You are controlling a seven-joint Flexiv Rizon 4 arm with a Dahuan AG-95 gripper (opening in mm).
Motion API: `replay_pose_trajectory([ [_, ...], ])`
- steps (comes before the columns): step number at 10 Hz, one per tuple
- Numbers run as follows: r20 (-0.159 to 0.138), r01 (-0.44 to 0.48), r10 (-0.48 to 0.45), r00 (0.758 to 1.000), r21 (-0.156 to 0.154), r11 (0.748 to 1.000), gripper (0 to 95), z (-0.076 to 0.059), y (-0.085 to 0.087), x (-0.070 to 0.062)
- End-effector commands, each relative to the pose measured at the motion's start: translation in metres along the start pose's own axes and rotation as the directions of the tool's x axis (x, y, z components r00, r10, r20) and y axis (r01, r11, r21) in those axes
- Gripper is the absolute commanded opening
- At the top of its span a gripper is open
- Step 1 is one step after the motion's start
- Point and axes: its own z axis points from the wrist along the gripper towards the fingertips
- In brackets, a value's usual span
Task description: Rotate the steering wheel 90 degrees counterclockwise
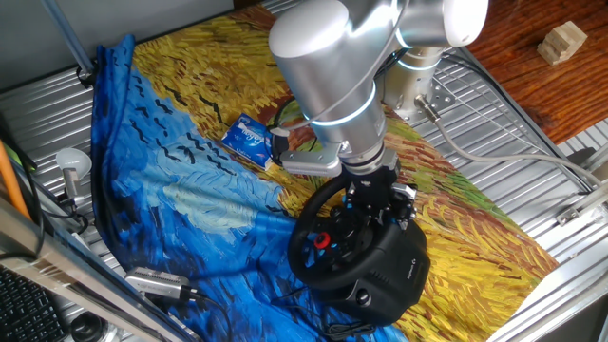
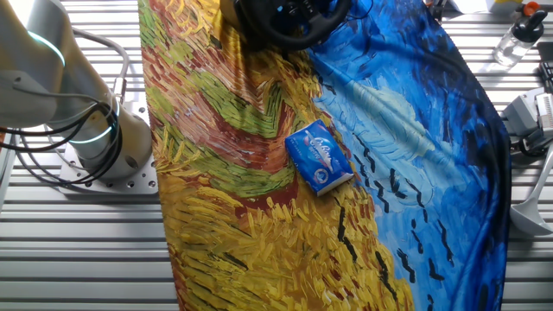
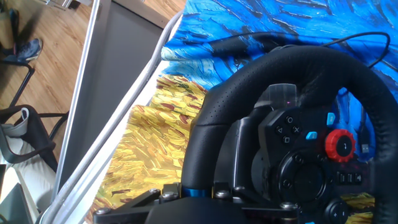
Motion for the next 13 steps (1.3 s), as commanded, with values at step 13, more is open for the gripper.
replay_pose_trajectory([
  [13, -0.004, 0.051, -0.051, 0.999, 0.007, 0.999, 0.0, -0.004, -0.002, 0.014],
])
